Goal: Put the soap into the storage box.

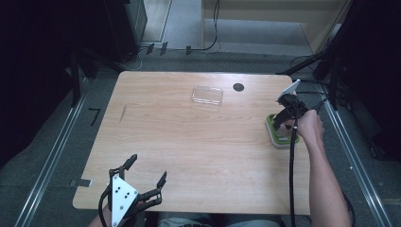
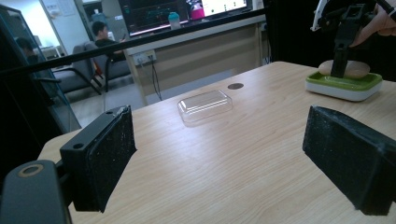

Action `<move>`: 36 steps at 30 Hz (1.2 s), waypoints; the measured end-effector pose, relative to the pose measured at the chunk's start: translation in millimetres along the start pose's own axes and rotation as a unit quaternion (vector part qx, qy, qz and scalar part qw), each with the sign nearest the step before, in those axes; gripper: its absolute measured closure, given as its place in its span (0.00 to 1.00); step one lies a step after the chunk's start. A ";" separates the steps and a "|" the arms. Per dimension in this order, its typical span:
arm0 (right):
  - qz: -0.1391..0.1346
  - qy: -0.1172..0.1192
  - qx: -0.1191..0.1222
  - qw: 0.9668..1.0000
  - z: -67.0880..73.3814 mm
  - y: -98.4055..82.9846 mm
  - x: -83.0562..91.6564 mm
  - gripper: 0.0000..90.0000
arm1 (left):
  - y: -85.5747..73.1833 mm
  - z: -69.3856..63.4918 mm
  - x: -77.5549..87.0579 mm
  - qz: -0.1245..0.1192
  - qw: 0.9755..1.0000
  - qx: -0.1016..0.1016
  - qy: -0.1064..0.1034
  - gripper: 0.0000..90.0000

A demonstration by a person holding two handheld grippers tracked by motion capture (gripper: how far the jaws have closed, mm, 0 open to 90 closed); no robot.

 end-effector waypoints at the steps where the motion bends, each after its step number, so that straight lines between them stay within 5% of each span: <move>1: 0.001 -0.001 -0.001 1.000 -0.4 0.1 -0.6 0.37 | 0.0 0.0 0.0 0.000 1.000 0.000 0.000 0.11; 36: 0.010 -0.003 -0.041 0.999 -6.2 1.3 -18.7 0.37 | -0.1 -0.2 0.5 -0.002 1.000 -0.001 0.001 0.11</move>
Point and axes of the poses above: each handheld gripper's, and its own axes: x roughly backward along the jaws, y roughly out of its top, z roughly to its left, the point moved 1 cm from there along -x, roughly forward along the jaws, and after that the axes turned 5 degrees about -x, right-handed, at the moved point
